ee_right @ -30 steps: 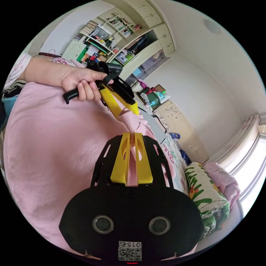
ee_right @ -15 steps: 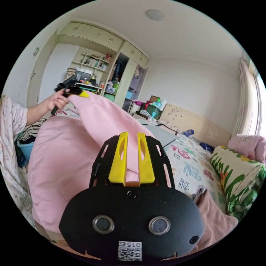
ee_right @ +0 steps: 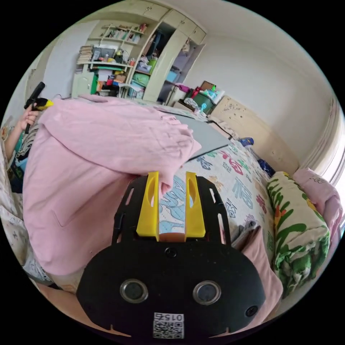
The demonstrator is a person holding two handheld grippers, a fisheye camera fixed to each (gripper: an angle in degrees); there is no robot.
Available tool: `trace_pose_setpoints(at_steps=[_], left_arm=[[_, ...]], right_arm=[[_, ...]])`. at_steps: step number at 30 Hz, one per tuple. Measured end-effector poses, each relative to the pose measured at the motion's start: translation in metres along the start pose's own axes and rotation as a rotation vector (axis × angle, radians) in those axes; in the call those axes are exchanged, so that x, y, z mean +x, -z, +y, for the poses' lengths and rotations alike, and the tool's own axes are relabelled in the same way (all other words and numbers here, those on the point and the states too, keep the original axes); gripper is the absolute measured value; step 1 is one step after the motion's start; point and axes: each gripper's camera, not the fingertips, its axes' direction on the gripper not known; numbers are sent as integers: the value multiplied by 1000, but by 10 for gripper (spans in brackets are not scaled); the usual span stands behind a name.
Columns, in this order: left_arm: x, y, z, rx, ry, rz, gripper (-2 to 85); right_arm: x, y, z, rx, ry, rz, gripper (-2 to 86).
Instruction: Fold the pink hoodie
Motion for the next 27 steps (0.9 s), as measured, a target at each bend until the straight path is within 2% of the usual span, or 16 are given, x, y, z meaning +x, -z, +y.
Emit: trace_pose_setpoints(at_steps=[4,9,12,15,19,22,27], left_arm=[[24,-4,11,-20,-76,-63,-5],[49,-4,28,6,-152,-192,-4],[61,-5,35,2,-181,-217,-3],[65,-1,43,23,-178,-258,-2],[55,4,51,41,-117,-222,0],[48,6,58,60,-80,-186,0],[50,0,60,22,-76,-137,1]], right_arm=[[1,2,-19,9,4,-5,86],[3,-8,-53,-105,-11,161,0],[27,14,-59,-40,-104,16,0],[34,19,-66,-61,-82,-186,36],[22,2,-88,-138,-58,-95,89],[19,-1,-103,-128,-61,-173,61],[35,19,-114,-68,-216,-11,28]])
